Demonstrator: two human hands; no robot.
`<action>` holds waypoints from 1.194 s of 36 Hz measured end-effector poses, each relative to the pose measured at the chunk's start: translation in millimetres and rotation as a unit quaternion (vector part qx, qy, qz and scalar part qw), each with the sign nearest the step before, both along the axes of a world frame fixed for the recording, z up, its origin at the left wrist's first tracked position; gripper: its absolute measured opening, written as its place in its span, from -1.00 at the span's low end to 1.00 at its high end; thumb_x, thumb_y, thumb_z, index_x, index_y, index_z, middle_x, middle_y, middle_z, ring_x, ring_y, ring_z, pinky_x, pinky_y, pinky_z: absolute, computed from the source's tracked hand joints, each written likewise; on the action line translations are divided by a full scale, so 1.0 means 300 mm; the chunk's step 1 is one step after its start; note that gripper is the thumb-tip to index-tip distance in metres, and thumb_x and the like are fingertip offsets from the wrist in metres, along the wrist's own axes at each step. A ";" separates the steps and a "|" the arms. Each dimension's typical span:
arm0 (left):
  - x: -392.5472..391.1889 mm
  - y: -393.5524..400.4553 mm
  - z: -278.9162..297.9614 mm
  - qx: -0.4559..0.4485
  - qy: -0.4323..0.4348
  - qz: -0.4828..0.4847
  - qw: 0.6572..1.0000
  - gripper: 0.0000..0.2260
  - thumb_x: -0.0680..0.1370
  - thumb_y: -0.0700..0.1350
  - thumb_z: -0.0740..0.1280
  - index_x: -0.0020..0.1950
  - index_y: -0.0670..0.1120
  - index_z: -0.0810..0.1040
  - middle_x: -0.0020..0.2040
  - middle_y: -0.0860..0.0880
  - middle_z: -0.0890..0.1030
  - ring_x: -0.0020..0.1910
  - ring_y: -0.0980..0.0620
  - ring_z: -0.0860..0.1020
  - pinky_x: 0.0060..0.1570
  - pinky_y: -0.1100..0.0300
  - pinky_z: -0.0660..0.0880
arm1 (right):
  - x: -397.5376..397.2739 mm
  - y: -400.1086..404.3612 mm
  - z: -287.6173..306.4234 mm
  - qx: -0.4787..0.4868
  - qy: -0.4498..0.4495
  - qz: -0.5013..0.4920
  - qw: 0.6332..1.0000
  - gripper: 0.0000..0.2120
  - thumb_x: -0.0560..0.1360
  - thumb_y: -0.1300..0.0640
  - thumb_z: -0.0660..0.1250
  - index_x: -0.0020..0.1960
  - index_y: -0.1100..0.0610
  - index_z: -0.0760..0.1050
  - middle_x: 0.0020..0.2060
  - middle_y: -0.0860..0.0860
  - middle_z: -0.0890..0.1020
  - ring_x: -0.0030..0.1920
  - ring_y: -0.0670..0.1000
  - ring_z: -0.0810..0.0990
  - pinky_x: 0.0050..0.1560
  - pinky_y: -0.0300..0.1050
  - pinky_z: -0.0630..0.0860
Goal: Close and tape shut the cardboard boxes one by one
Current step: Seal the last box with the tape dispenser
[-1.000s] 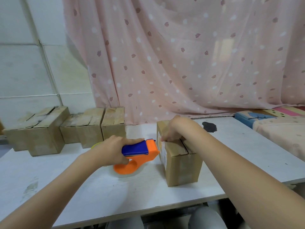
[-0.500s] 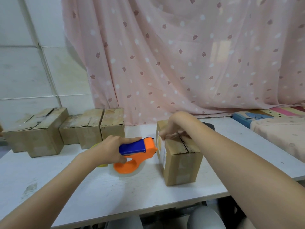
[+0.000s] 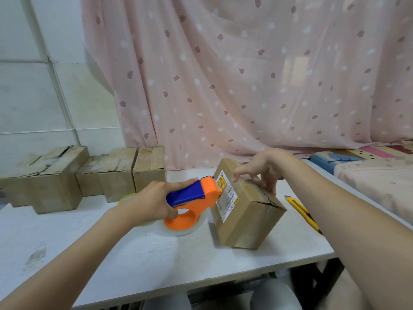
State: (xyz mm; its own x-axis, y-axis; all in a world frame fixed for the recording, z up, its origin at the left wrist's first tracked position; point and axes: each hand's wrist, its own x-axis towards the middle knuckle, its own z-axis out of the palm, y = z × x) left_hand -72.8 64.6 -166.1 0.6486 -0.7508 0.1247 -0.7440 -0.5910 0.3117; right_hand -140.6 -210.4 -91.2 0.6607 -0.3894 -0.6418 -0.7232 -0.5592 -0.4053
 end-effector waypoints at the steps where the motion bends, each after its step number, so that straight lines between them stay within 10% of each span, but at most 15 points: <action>1: -0.003 -0.002 0.001 -0.005 0.001 0.000 1.000 -0.18 0.42 -0.13 0.42 0.45 0.51 0.11 -0.19 0.08 0.55 -0.29 0.05 0.45 -0.33 0.28 0.34 | -0.002 -0.012 -0.006 0.008 -0.008 -0.007 1.000 -0.09 0.43 -0.10 0.48 0.56 0.26 0.10 0.36 0.35 0.31 0.34 0.45 0.40 0.30 0.47 0.37; 29: 0.001 0.028 0.059 0.027 -0.051 -0.011 0.998 -0.20 0.41 -0.09 0.41 0.40 0.53 0.10 -0.18 0.07 0.54 -0.25 0.07 0.46 -0.30 0.24 0.34 | -0.070 -0.132 -0.102 0.138 -0.091 -0.052 0.985 0.19 0.04 -0.16 0.59 0.50 0.20 0.12 0.18 0.41 0.57 0.09 0.43 0.63 0.17 0.40 0.53; 43: 0.041 0.070 -0.019 0.073 -0.026 0.012 0.997 -0.24 0.41 -0.09 0.41 0.44 0.47 0.19 -0.26 0.16 0.52 -0.26 0.13 0.48 -0.32 0.29 0.35 | -0.105 -0.148 -0.242 0.216 -0.192 -0.122 0.950 -0.41 0.46 -0.05 0.39 0.34 0.30 0.42 0.05 0.21 0.61 -0.15 0.20 0.64 -0.05 0.10 0.61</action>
